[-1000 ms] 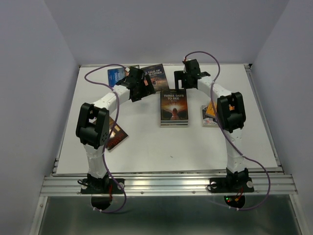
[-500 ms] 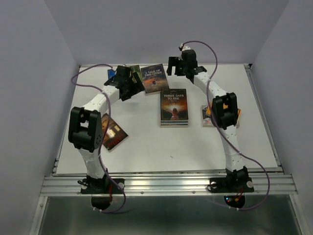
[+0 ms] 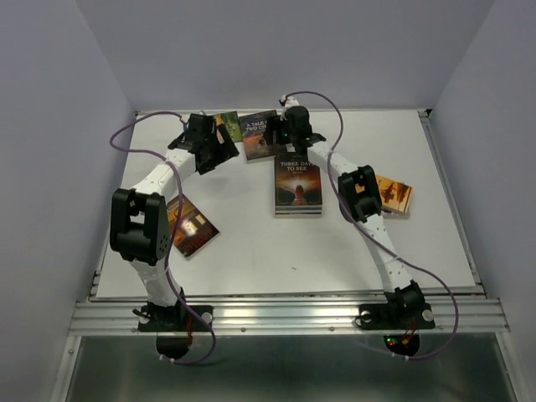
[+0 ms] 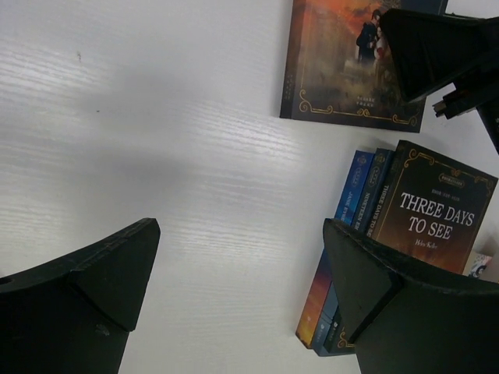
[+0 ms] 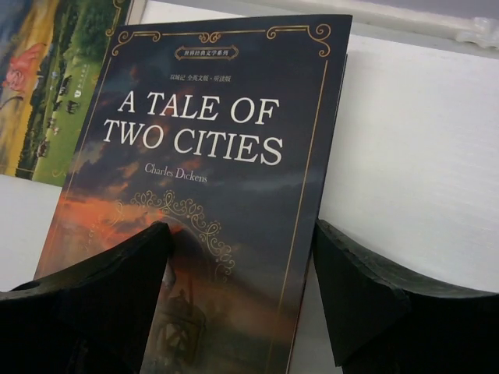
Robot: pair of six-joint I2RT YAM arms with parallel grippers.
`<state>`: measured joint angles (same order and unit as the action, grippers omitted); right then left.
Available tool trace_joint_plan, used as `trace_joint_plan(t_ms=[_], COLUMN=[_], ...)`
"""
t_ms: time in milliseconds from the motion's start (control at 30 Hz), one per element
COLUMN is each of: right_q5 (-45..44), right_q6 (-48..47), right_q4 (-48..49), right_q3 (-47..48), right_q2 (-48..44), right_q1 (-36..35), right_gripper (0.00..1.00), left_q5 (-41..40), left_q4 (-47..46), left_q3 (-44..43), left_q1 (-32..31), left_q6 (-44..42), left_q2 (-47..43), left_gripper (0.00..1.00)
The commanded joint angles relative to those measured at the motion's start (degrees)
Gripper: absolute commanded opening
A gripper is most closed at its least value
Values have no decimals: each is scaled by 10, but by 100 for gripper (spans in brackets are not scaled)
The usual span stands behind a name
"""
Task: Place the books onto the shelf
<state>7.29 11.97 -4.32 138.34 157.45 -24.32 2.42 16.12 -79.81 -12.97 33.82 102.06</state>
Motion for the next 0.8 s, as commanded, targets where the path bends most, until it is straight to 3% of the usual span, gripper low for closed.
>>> trace_joint_plan(t_ms=[0,167,567,767], right_q5=[6,43,73,90], right_q6=[-16,-55,-186,-208], right_q4=[36,7,-89,-119], right_q3=[18,2,-26,-75], right_q2=[22,24,0,-28], right_q1=[-27,-45,-89,-116], right_gripper=[76,65,63,63], left_q5=[-15,-18,-43,2], left_q4=[8,11,8,-19], left_q3=[22,43,80,91], left_q1=[10,23,79,96], left_q6=[-12,-10,-6,-8], left_q2=[-44,-63,-74,-64], left_gripper=[99,99,99,99])
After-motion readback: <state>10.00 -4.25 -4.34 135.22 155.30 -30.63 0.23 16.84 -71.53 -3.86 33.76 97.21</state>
